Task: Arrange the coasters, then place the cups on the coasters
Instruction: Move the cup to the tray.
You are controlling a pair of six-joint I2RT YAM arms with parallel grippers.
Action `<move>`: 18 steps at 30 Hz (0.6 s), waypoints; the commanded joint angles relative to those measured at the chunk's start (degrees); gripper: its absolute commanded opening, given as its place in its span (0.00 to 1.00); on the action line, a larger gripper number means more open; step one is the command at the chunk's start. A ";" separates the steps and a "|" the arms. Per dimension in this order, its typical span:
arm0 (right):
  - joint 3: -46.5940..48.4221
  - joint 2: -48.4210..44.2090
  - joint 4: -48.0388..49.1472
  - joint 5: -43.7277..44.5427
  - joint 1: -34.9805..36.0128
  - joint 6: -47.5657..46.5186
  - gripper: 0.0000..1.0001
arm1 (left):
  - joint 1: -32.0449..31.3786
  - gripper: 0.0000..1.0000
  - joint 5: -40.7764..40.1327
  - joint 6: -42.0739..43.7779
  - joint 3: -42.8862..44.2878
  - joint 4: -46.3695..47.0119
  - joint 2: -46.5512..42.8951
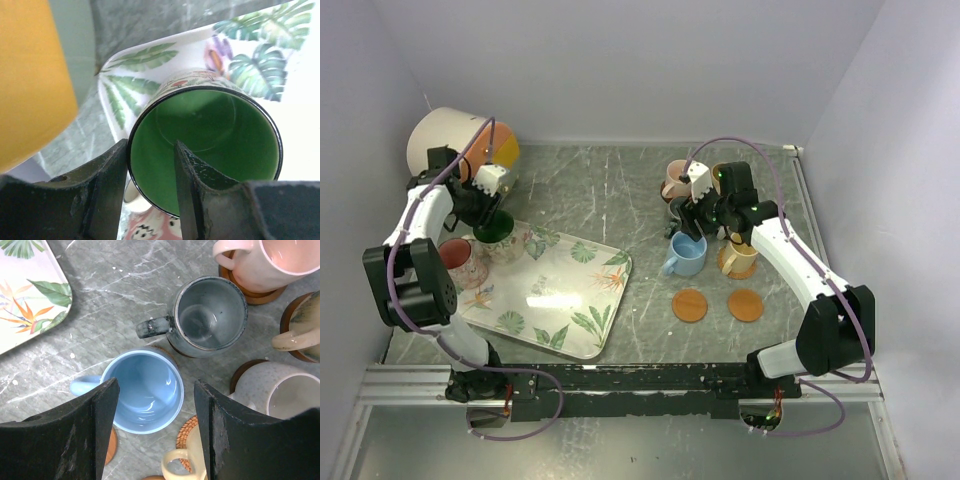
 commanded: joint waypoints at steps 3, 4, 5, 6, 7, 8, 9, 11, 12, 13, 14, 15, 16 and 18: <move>-0.35 0.74 0.77 0.41 -0.06 -0.28 0.62 | -4.95 0.51 4.50 -6.94 -0.89 -5.02 -2.54; -0.47 0.70 0.82 0.43 -0.05 -0.25 0.62 | -5.65 0.51 4.49 -7.65 -0.95 -5.29 -2.73; -0.51 0.61 0.86 0.44 -0.07 -0.36 0.62 | -6.36 0.51 4.57 -8.31 -1.01 -5.74 -3.07; -0.52 0.63 0.85 0.48 -0.04 -0.37 0.62 | -6.97 0.51 4.73 -9.01 -1.28 -6.07 -3.35; -0.53 0.56 0.89 0.57 -0.13 -0.36 0.62 | -7.74 0.51 4.79 -9.57 -1.50 -6.62 -3.68; -0.57 0.54 0.83 0.61 -0.13 -0.37 0.62 | -8.38 0.51 4.82 -10.03 -1.72 -7.35 -3.98; -0.61 0.53 0.97 0.61 -0.14 -0.36 0.62 | -9.11 0.51 4.57 -10.48 -2.08 -7.91 -4.49; -0.57 0.63 0.93 0.62 -0.14 -0.34 0.62 | -10.46 0.51 4.29 -11.24 -2.78 -9.11 -5.97; -0.53 0.76 0.83 0.54 -0.11 -0.41 0.62 | -10.90 0.51 4.45 -11.52 -3.26 -9.63 -6.76; -0.45 0.85 0.86 0.52 -0.09 -0.38 0.62 | -11.29 0.51 4.62 -11.71 -3.54 -10.21 -7.56; -0.39 0.97 0.80 0.42 -0.09 -0.35 0.62 | -11.73 0.51 4.82 -11.79 -3.86 -10.80 -8.18; -0.36 1.07 0.71 0.33 -0.08 -0.35 0.62 | -12.35 0.51 4.92 -11.93 -4.09 -11.50 -8.73; -0.40 1.15 0.67 0.21 -0.11 -0.38 0.62 | -12.72 0.51 4.85 -11.90 -4.27 -12.54 -9.10; -0.40 1.03 0.63 0.11 -0.11 -0.38 0.62 | -14.38 0.51 4.15 -11.94 -4.59 -15.05 -9.64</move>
